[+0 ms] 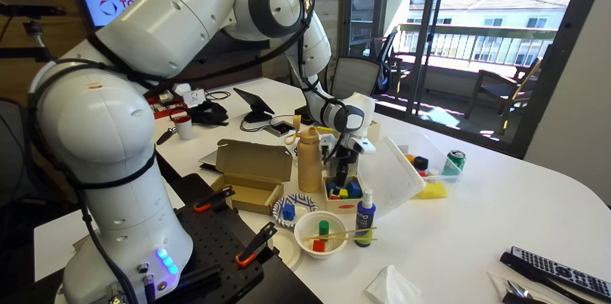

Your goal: Remove one blue block from the wooden box and put it in the white bowl.

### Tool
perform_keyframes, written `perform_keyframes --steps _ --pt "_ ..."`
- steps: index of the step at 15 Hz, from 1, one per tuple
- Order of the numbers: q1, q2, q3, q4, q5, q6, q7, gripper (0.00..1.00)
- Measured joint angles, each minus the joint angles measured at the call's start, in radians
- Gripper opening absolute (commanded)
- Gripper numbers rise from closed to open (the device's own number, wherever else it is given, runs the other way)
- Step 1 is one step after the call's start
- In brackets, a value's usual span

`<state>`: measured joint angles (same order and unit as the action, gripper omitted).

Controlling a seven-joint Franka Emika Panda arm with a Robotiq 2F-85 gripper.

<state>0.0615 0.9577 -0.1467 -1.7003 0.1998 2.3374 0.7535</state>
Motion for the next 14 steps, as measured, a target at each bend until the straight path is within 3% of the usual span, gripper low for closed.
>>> perform_keyframes --steps 5,6,7,14 --pt "0.002 0.000 -0.012 0.019 -0.009 -0.073 0.001 0.02" --pt "0.002 0.004 -0.012 0.019 -0.011 -0.074 0.001 0.06" --pt "0.002 0.007 -0.012 0.020 -0.013 -0.075 0.001 0.00" --pt "0.003 0.016 -0.012 0.029 -0.014 -0.076 0.001 0.00"
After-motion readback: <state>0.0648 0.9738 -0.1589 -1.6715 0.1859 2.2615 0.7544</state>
